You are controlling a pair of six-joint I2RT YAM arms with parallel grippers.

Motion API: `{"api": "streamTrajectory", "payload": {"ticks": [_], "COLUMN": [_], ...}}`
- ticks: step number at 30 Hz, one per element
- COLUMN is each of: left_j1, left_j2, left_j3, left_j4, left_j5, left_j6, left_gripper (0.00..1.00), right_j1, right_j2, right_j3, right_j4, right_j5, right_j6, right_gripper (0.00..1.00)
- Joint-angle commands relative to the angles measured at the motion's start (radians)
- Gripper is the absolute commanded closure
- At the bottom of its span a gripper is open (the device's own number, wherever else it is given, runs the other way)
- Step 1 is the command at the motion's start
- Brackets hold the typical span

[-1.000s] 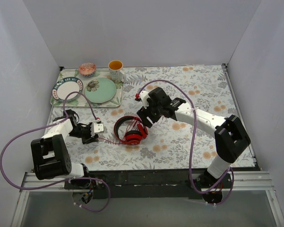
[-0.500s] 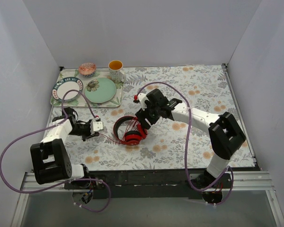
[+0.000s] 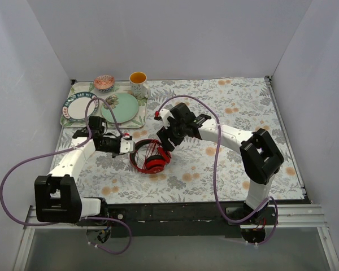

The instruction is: Wrap the headphones

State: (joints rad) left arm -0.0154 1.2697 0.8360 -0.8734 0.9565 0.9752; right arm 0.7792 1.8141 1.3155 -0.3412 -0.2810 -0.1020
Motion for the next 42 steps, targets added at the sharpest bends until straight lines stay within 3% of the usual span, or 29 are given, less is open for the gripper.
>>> {"api": "streamTrajectory", "payload": {"ticks": [1, 6, 13, 22, 34, 42], "left_j1": [-0.08, -0.156, -0.166, -0.17, -0.193, -0.216], "left_j2": [0.028, 0.077, 0.167, 0.169, 0.154, 0.12], "left_j3": [0.055, 0.06, 0.043, 0.035, 0.002, -0.02], "left_j4": [0.054, 0.128, 0.241, 0.295, 0.307, 0.32], "left_j5": [0.067, 0.105, 0.278, 0.332, 0.303, 0.131], "left_j6": [-0.07, -0.109, -0.131, -0.15, -0.096, 0.007], "left_gripper": [1.0, 1.0, 1.0, 1.0, 1.0, 1.0], "right_j1": [0.002, 0.003, 0.003, 0.003, 0.003, 0.003], "right_j2": [0.039, 0.056, 0.08, 0.09, 0.099, 0.103], "right_j3": [0.056, 0.073, 0.088, 0.1, 0.11, 0.113], "right_j4": [-0.016, -0.021, -0.033, -0.041, -0.05, -0.048], "right_j5": [-0.001, -0.006, -0.006, -0.004, -0.003, -0.004], "right_j6": [-0.022, -0.027, -0.027, -0.025, -0.022, -0.019], "right_gripper": [0.28, 0.29, 0.29, 0.3, 0.3, 0.3]}}
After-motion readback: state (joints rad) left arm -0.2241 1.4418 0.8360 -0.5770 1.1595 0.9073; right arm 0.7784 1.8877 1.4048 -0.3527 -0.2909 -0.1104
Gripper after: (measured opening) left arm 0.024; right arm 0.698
